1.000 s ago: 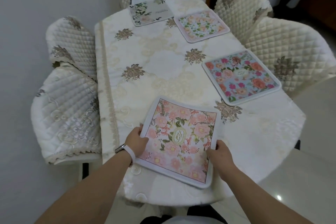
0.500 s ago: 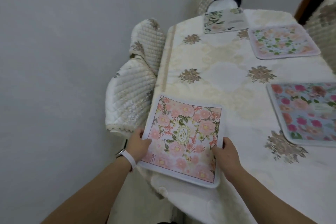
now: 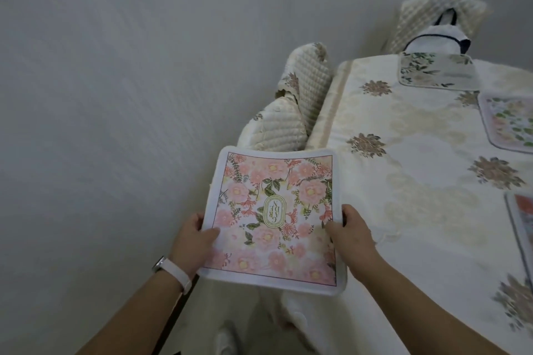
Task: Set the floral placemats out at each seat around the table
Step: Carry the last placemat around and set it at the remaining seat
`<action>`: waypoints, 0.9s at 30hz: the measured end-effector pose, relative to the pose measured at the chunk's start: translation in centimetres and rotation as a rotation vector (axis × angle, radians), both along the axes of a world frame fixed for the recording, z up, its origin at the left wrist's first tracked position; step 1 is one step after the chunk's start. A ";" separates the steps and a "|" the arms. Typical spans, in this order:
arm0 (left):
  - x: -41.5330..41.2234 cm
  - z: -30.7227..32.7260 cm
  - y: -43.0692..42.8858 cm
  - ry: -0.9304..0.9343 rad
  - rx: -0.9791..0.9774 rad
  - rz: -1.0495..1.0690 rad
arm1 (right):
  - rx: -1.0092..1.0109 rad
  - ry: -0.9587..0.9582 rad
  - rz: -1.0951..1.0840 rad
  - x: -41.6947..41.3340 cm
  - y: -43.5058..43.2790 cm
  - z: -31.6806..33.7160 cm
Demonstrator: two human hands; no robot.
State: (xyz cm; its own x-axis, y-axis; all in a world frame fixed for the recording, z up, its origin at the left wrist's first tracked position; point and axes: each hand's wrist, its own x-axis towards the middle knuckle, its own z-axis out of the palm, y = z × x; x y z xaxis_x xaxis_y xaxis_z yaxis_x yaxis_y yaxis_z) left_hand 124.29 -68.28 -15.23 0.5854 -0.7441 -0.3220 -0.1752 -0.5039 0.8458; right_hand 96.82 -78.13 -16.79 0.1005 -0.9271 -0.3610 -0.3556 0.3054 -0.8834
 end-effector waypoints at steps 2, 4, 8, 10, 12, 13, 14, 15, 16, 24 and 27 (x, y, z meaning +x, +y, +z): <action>2.8 -0.1 0.1 0.035 -0.031 -0.007 | -0.026 0.010 -0.001 2.6 0.1 0.8; 5.7 0.0 0.2 0.074 -0.055 -0.022 | -0.037 0.022 -0.009 5.6 0.3 1.6; 12.5 0.4 0.2 0.130 -0.083 -0.062 | -0.048 0.058 -0.038 12.5 0.8 2.5; 16.0 0.6 0.0 0.135 -0.097 -0.083 | -0.067 0.066 -0.064 15.9 1.0 2.8; 19.2 0.7 -0.5 0.140 -0.102 -0.098 | -0.088 0.074 -0.091 18.8 1.0 3.0; 20.4 0.8 -0.7 0.141 -0.103 -0.101 | -0.095 0.079 -0.101 19.9 1.0 3.1; 21.4 0.9 -0.9 0.137 -0.106 -0.104 | -0.100 0.082 -0.110 20.9 1.0 3.2; 22.2 1.0 -1.2 0.131 -0.110 -0.110 | -0.103 0.082 -0.118 21.6 1.0 3.3; 22.9 1.1 -1.4 0.130 -0.115 -0.117 | -0.102 0.086 -0.125 22.1 1.0 3.5; 26.2 0.7 -3.8 0.168 -0.129 -0.150 | -0.123 0.083 -0.155 24.4 -0.7 4.5; 27.0 0.3 -5.5 0.174 -0.103 -0.153 | -0.099 0.059 -0.155 25.2 -2.3 4.0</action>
State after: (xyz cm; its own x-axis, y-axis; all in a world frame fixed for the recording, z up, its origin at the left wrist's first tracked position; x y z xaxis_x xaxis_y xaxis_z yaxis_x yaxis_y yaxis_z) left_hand 151.30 -73.74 -14.93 0.4064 -0.8536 -0.3260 -0.0903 -0.3926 0.9153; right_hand 122.01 -80.46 -12.77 -0.0648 -0.9613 -0.2679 -0.3628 0.2727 -0.8911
